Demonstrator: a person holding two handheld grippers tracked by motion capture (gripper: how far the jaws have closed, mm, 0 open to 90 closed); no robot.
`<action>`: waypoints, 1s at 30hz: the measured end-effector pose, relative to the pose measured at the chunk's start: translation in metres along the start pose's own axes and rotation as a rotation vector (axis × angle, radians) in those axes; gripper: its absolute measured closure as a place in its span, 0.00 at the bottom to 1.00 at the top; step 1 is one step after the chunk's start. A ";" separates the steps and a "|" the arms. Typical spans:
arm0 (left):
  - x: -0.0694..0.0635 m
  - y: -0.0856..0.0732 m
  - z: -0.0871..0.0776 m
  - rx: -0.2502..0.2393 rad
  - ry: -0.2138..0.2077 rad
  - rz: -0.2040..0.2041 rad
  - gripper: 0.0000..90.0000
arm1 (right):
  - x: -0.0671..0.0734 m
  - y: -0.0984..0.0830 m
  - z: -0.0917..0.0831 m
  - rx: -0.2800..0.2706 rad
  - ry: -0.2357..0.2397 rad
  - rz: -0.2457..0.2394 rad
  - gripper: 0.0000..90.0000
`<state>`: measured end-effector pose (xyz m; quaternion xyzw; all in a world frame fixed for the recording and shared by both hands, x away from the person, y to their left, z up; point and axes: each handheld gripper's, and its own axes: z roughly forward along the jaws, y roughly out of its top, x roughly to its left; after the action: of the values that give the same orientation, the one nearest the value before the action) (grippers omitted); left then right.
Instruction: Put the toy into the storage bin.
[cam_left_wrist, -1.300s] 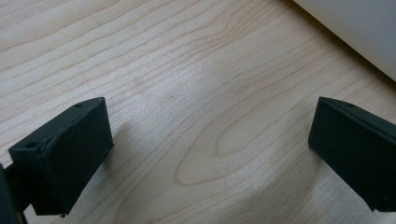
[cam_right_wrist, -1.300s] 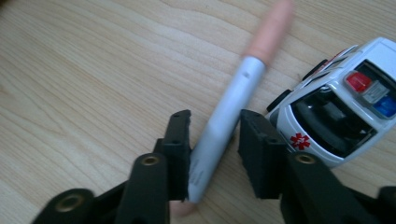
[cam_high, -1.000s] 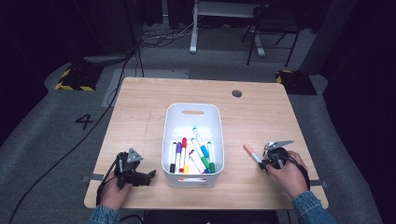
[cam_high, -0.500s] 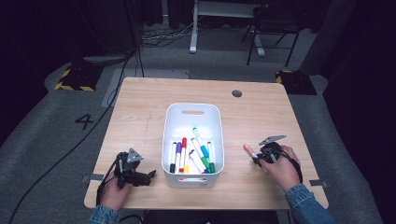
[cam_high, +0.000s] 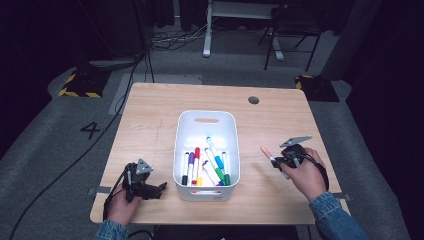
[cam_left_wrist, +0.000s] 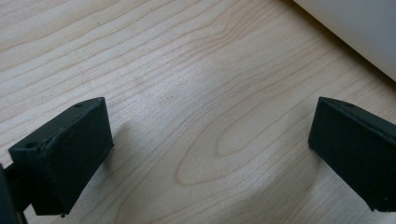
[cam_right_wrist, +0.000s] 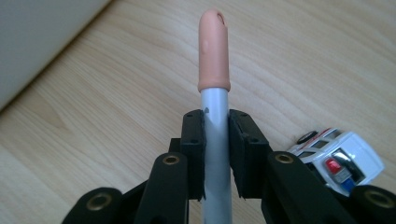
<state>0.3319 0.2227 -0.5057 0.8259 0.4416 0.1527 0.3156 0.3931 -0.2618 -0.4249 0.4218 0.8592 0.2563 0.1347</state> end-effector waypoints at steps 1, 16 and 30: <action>0.000 0.000 0.000 0.000 0.000 0.000 0.00 | 0.001 0.003 -0.005 -0.006 0.003 -0.005 0.86; 0.000 0.000 0.000 0.000 0.000 0.000 0.00 | 0.024 0.039 -0.047 -0.076 0.068 -0.088 0.86; 0.000 0.000 0.000 0.000 -0.003 -0.001 0.00 | 0.049 0.062 -0.071 -0.144 0.192 -0.135 0.86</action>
<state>0.3318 0.2226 -0.5058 0.8260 0.4415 0.1511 0.3162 0.3721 -0.2146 -0.3319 0.3258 0.8740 0.3469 0.0985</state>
